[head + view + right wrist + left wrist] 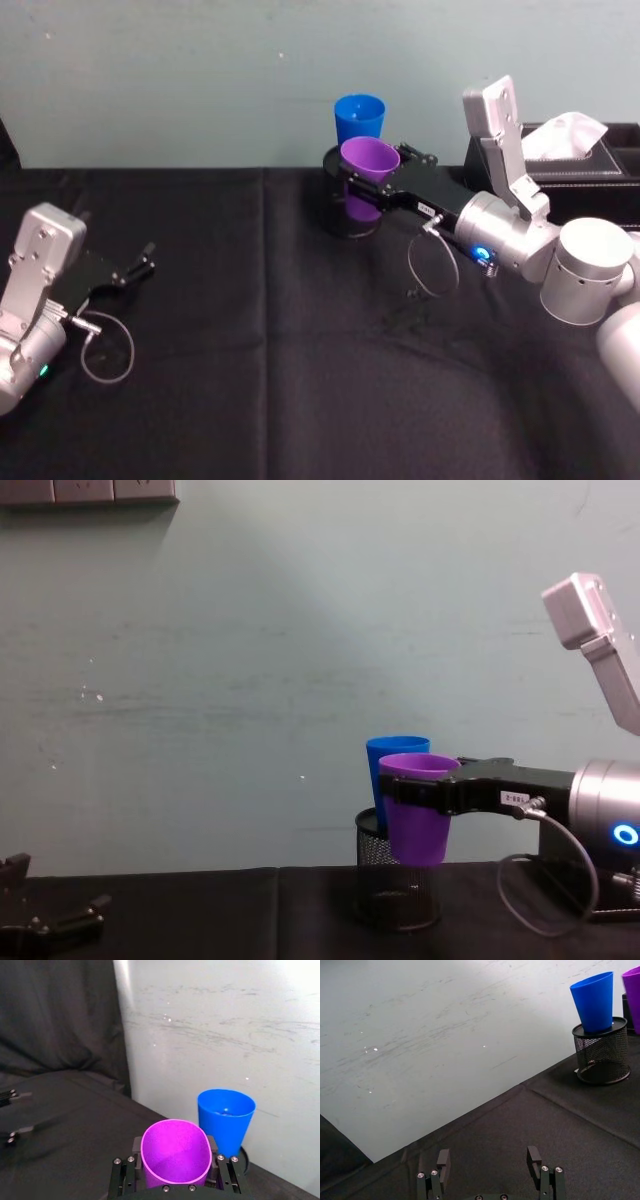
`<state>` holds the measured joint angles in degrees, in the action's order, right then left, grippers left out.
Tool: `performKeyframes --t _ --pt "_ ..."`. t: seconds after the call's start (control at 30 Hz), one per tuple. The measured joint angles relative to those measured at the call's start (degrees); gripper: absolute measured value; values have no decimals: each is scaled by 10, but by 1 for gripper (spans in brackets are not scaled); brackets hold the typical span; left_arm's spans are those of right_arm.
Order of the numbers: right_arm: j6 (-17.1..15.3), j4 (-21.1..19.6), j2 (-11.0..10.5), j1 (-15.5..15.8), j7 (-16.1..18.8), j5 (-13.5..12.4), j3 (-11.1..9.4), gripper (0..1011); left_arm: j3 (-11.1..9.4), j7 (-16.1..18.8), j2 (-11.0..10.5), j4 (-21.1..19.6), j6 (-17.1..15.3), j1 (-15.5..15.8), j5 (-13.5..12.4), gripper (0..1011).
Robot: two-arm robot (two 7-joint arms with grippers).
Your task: Pick up one cup with a gripper and tap it against the other cup.
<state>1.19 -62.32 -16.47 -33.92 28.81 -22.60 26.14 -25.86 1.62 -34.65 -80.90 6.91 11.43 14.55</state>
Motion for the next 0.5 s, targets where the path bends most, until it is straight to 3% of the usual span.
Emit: performKeyframes --t 0.5 --pt "23 97 39 -52 7 15 -14 726 0 0 0 0 0 0 0 1000"
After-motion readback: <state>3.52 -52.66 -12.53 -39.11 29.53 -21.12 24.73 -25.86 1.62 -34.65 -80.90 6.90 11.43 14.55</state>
